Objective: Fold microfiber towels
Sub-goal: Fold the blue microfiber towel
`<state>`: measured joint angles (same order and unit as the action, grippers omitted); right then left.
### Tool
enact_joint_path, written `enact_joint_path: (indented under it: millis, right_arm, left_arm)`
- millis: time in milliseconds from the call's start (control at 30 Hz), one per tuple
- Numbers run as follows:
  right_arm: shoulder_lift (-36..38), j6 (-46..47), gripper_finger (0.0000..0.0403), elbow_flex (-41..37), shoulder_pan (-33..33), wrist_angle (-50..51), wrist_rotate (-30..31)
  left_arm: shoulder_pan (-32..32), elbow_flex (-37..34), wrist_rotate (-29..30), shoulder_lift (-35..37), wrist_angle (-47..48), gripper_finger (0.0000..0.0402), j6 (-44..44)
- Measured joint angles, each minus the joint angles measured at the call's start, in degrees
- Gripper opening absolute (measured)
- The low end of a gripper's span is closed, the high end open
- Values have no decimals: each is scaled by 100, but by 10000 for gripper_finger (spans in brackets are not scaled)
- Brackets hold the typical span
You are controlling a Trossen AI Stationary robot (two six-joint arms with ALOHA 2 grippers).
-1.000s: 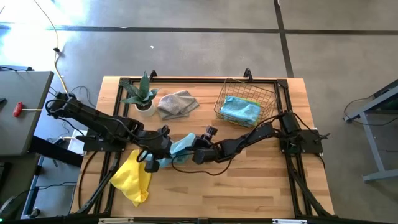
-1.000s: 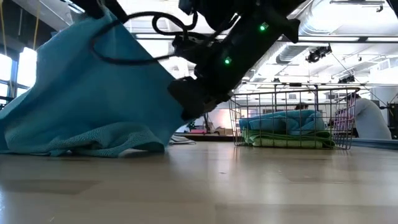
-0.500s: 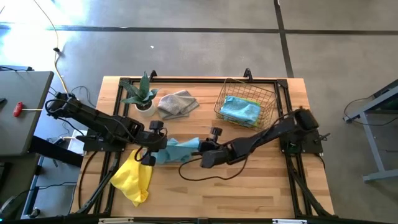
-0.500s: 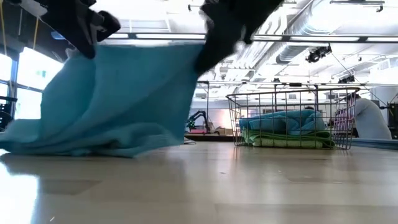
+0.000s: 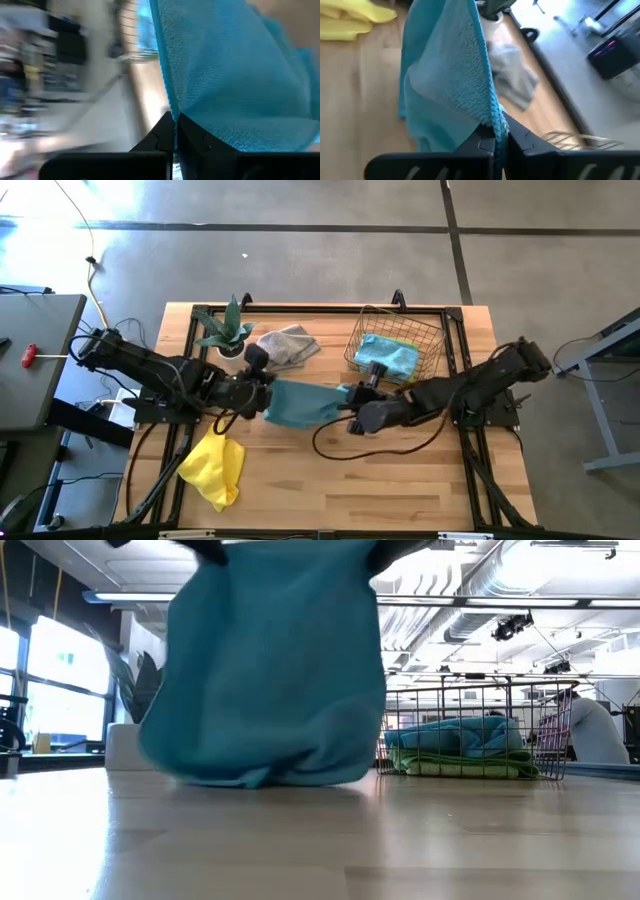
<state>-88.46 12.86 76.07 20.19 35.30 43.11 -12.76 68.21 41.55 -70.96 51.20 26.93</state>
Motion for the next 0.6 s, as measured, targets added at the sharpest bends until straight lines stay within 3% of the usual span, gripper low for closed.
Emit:
enact_joint_path:
  millis: [167, 400, 600]
  right_arm:
    - [292, -690, 0, 143, -348, 161, 184]
    - [297, -1536, 0, 982, -1213, 559, 288]
    - [298, -978, 0, 1499, -1169, 1650, -122]
  left_arm:
    - [123, 463, 1098, -70, -91, 1, 1261]
    - [718, 737, 2002, -103, -983, 2, 2744]
    - [541, 734, 2309, -109, -1023, 3, 2659]
